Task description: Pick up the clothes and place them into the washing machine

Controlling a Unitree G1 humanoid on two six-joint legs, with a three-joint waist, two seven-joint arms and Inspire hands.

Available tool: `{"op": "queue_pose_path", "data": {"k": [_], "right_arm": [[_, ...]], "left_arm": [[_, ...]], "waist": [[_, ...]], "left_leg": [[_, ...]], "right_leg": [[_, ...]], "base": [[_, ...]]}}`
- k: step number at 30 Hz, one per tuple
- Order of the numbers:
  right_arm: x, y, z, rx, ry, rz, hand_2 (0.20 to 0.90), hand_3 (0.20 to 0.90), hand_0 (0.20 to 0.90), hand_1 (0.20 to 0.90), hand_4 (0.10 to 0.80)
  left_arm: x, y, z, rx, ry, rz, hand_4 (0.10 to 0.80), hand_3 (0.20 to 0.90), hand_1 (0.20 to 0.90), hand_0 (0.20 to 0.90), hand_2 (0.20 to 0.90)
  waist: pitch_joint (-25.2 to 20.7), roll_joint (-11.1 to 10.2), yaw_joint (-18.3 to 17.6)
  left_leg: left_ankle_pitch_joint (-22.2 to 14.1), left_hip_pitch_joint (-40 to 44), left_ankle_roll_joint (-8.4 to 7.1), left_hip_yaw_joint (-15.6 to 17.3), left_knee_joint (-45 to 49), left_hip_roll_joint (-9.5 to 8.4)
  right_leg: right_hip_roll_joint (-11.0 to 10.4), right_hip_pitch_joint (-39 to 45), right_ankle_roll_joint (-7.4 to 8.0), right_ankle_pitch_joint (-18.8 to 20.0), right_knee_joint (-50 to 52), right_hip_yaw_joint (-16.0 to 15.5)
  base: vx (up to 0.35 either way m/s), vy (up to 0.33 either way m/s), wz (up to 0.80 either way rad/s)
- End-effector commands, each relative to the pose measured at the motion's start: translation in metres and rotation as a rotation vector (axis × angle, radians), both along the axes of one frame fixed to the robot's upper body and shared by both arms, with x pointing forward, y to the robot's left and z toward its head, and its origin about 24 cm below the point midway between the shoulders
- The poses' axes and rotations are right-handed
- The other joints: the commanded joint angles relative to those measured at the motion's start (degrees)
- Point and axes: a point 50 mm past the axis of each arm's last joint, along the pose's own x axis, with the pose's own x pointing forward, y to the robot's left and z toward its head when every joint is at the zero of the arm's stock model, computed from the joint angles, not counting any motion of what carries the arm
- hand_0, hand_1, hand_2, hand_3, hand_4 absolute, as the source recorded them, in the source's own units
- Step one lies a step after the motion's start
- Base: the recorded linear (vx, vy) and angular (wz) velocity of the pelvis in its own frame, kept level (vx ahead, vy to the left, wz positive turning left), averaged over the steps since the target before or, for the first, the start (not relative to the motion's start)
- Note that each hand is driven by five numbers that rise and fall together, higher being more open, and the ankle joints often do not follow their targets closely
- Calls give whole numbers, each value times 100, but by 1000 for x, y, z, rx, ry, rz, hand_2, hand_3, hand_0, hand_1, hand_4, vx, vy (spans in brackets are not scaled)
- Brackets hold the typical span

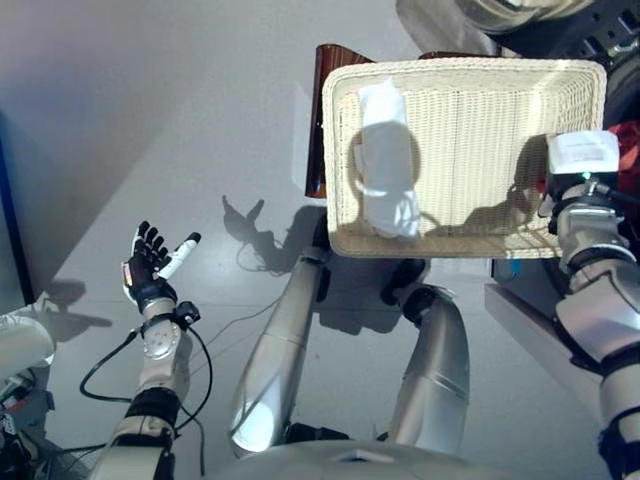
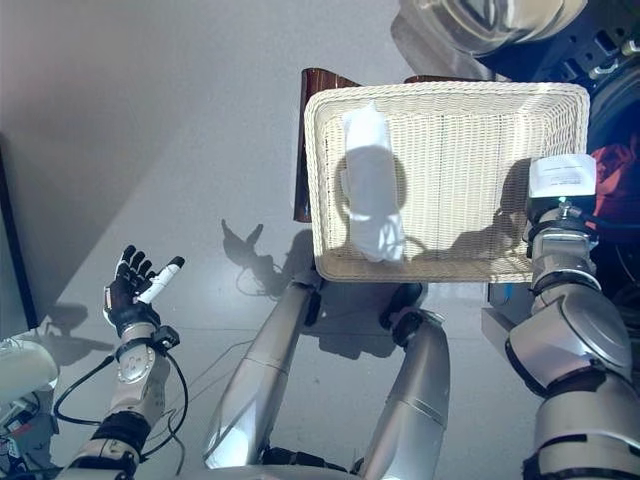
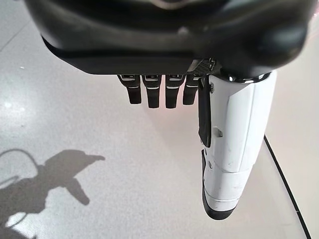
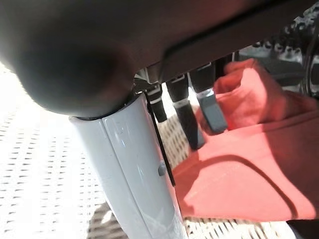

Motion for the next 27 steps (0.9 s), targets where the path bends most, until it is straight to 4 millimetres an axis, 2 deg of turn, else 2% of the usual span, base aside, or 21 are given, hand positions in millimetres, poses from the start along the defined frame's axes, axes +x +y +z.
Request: {"op": "queue_pose_path", "data": {"k": [1,8,9,10,11,14,17,18,19,20,21,23,24,26,27], "right_arm": [[-20,-34,33,-156,-52,-116,900,900,900,900,800],[-28,-44,40,-250,-12,-145,900,900,900,900,800],[-28,-44,42,-264,-11,-146,807,807,807,807,733],[-28,-45,46,-284,-12,-150,332,332,332,332,394],[-29,-46,51,-311,-17,-153,200,200,200,200,300],[-24,-43,67,-383,-18,-140,200,200,200,200,300],[-16,-34,78,-436,-16,-104,200,200,200,200,300],[-9,-27,89,-479,-29,-75,200,200,200,200,300],[-9,-27,90,-479,-29,-75,200,200,200,200,300],[-2,-18,95,-499,-38,-42,200,200,200,200,300],[16,8,105,-501,-80,67,200,200,200,200,300],[28,33,110,-506,-102,185,200,200,200,200,300],[32,53,126,-500,-177,285,200,200,200,200,300],[28,63,132,-503,-219,359,200,200,200,200,300],[27,63,132,-503,-218,356,200,200,200,200,300]], "left_arm": [[-17,30,7,44,-56,124,800,900,900,900,900],[-15,38,10,36,-69,163,800,900,900,900,900],[-15,39,10,31,-70,171,800,900,900,900,900],[-15,39,9,26,-69,176,800,900,900,900,900],[-15,40,10,27,-77,183,800,900,900,900,900],[-15,45,14,21,-96,208,800,900,900,900,900],[-21,48,11,25,-87,223,800,900,900,900,900],[-27,56,10,19,-86,264,800,900,900,900,900],[-27,56,10,18,-86,265,800,900,900,900,900],[-32,62,9,23,-79,291,800,900,900,900,900],[-35,69,10,21,-79,333,800,900,900,900,900],[-41,72,6,10,-72,354,800,900,900,900,900],[-47,73,0,-8,-54,379,800,900,900,900,900],[-53,71,-6,-24,-36,394,800,900,900,900,900],[-53,71,-6,-23,-36,392,800,900,900,900,900]], "waist": [[-174,143,-92],[-147,173,-166],[-156,180,-178],[-177,188,-190],[-196,208,-202],[-287,233,-245],[-332,236,-288],[-355,215,-306],[-354,216,-311],[-359,188,-338],[-322,140,-413],[-280,89,-503],[-259,40,-604],[-242,32,-683],[-243,32,-675]], "left_leg": [[120,-8,-221,15,-494,-90],[135,-296,-234,81,-367,-94],[127,-379,-233,91,-291,-94],[113,-444,-227,97,-240,-93],[104,-509,-224,106,-173,-103],[66,-685,-216,121,-36,-139],[26,-718,-199,136,40,-147],[3,-753,-191,156,121,-145],[2,-756,-190,158,122,-145],[-2,-764,-189,159,117,-142],[9,-765,-197,192,100,-117],[41,-750,-203,191,33,-107],[47,-740,-194,208,-6,-97],[65,-716,-180,217,-78,-98],[70,-710,-179,215,-86,-100]], "right_leg": [[279,506,-8,-139,-326,-21],[287,128,-66,-156,-154,136],[288,41,-75,-155,-99,159],[286,-26,-82,-168,-55,183],[277,-113,-106,-179,19,222],[240,-320,-164,-261,212,339],[244,-395,-183,-291,280,426],[237,-449,-183,-260,324,463],[236,-453,-183,-261,327,465],[255,-460,-181,-263,317,485],[250,-463,-164,-223,300,508],[257,-443,-143,-209,260,523],[278,-416,-119,-168,217,514],[284,-387,-95,-140,150,488],[282,-381,-93,-137,145,486]], "base": [[0,0,0],[-23,16,-2],[-41,12,-8],[-40,13,-8],[-39,11,-3],[-32,23,2],[-8,58,-3],[-3,22,-6],[-7,40,-6],[-19,36,-7],[-26,46,-8],[-23,31,-12],[-16,35,-16],[-10,29,-11],[-4,14,-10]]}}
